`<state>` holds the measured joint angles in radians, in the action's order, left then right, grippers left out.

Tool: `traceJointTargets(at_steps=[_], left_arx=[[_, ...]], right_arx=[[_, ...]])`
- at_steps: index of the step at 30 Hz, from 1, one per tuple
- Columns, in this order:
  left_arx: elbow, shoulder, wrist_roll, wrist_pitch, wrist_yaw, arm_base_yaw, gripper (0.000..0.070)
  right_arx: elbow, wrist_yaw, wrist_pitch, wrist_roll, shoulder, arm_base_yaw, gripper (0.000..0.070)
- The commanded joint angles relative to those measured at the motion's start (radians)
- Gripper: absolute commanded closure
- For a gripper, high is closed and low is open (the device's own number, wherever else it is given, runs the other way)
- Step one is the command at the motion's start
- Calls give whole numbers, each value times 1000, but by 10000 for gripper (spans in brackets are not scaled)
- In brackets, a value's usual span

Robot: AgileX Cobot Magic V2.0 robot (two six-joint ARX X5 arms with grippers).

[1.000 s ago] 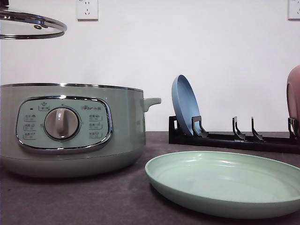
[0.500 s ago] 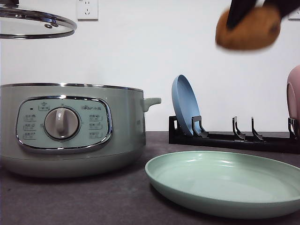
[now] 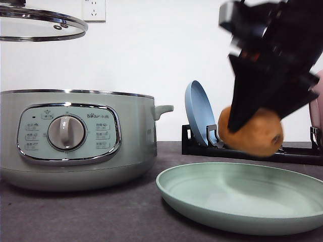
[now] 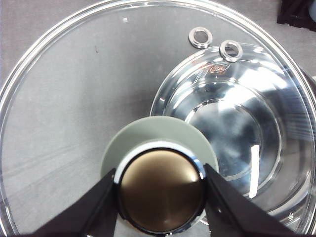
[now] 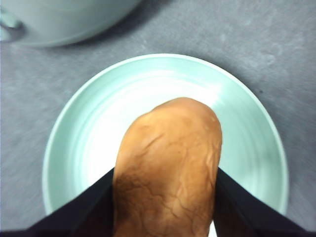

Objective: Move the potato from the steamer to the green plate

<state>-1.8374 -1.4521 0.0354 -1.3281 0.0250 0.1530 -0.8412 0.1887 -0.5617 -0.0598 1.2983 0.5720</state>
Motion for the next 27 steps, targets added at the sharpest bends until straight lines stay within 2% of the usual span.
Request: traceJointTargets(at_steps=[1, 12, 14, 17, 19, 27], left_arx=[[-41, 10, 2, 35, 2, 5, 700], [-41, 10, 2, 35, 2, 17, 700], [-41, 10, 2, 35, 2, 24, 700], [-41, 10, 2, 35, 2, 36, 700], [-41, 10, 2, 35, 3, 45, 700], [-41, 10, 2, 35, 62, 86, 700]], right_arx=[[-1, 6, 18, -11, 41, 6, 613], [0, 21, 49, -12, 175, 6, 607], [0, 23, 43, -12, 186, 6, 555], [0, 22, 38, -16, 191, 7, 395], [0, 21, 37, -19, 191, 7, 322], [-5, 16, 37, -34, 165, 7, 135]])
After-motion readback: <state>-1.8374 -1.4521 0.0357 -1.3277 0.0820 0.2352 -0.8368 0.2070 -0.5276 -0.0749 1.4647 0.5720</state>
